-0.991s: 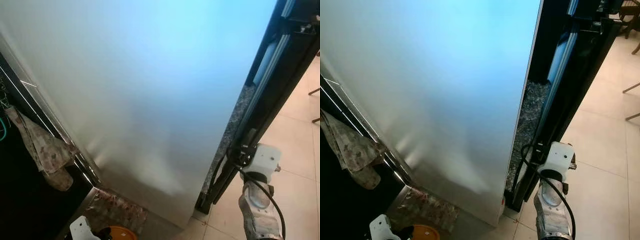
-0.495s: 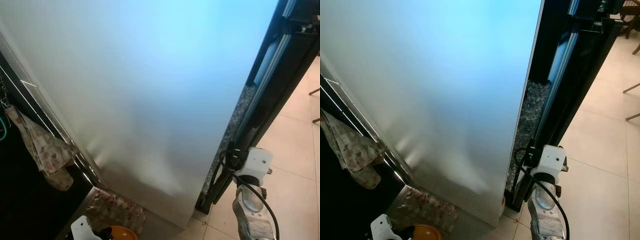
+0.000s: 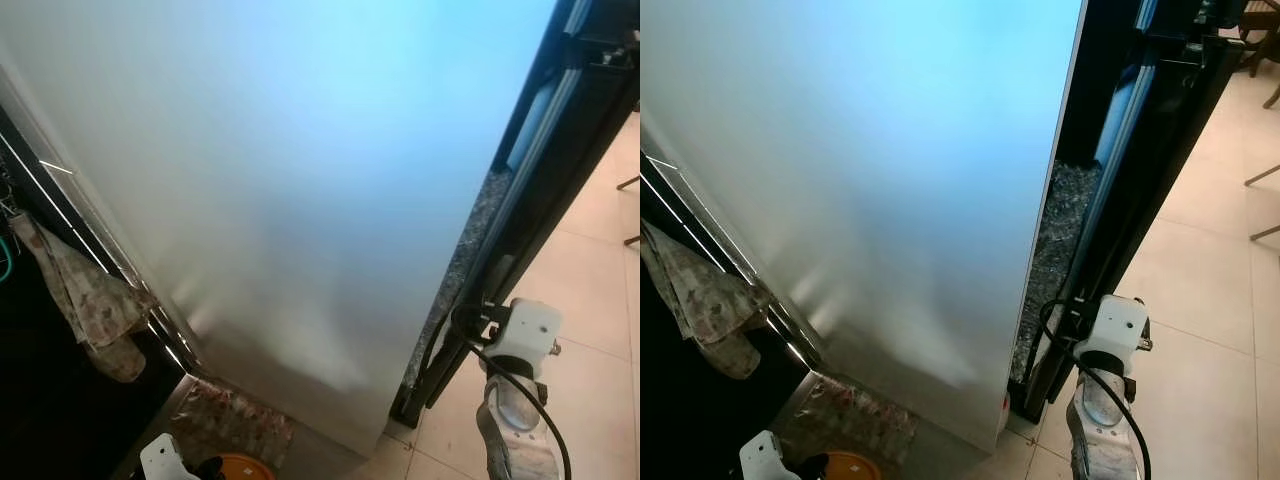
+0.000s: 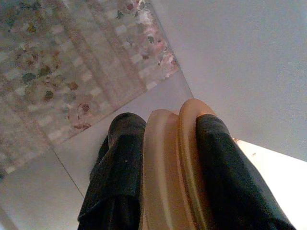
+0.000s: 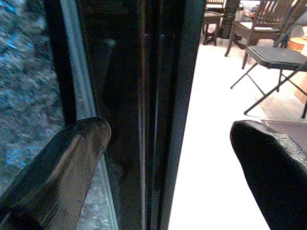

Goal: Restocking fridge

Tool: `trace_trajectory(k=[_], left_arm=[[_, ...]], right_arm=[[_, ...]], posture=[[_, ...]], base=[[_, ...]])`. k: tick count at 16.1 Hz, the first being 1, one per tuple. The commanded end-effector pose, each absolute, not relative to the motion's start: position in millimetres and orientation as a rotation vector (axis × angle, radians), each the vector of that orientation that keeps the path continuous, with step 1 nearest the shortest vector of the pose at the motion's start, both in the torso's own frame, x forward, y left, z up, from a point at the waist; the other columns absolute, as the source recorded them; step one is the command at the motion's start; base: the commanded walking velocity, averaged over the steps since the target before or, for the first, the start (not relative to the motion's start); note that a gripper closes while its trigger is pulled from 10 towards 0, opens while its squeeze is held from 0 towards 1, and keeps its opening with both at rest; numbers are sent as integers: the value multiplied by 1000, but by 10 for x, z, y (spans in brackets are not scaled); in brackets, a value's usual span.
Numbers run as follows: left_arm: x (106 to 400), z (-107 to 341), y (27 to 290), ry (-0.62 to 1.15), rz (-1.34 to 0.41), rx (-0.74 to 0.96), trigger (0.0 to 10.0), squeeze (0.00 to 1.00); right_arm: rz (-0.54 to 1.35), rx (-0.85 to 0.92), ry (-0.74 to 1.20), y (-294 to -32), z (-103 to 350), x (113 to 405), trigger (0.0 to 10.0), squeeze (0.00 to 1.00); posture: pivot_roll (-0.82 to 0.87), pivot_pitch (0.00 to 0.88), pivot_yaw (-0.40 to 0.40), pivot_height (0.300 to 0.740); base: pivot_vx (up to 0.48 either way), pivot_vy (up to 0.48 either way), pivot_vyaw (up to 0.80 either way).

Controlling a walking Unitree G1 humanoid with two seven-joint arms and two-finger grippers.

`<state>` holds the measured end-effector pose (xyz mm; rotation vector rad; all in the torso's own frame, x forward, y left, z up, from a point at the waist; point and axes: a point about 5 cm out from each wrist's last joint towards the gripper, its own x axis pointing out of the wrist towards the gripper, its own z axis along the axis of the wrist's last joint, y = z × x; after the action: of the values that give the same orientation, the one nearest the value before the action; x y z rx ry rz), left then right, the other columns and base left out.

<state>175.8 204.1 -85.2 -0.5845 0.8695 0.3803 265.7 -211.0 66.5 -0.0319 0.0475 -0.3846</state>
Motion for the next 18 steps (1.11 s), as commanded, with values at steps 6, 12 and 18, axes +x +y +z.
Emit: trace_trajectory(k=[6, 12, 18], left_arm=[[1707, -876, 2051, 894, 385, -573, 10000, 0], [1721, -868, 2060, 889, 387, -574, 10000, 0], [1734, -865, 2043, 887, 376, -574, 10000, 0]], right_arm=[[-379, -34, 41, -2127, 707, 2711, 10000, 0], [-360, -36, 35, -2121, 732, 2784, 10000, 0], [-369, -37, 23, -2139, 753, 2819, 10000, 0]], posture=[[-50, 4, 71, 740], [-46, 5, 71, 740], [-41, 8, 72, 740]], base=[[0, 0, 0], [0, 0, 0], [0, 0, 0]])
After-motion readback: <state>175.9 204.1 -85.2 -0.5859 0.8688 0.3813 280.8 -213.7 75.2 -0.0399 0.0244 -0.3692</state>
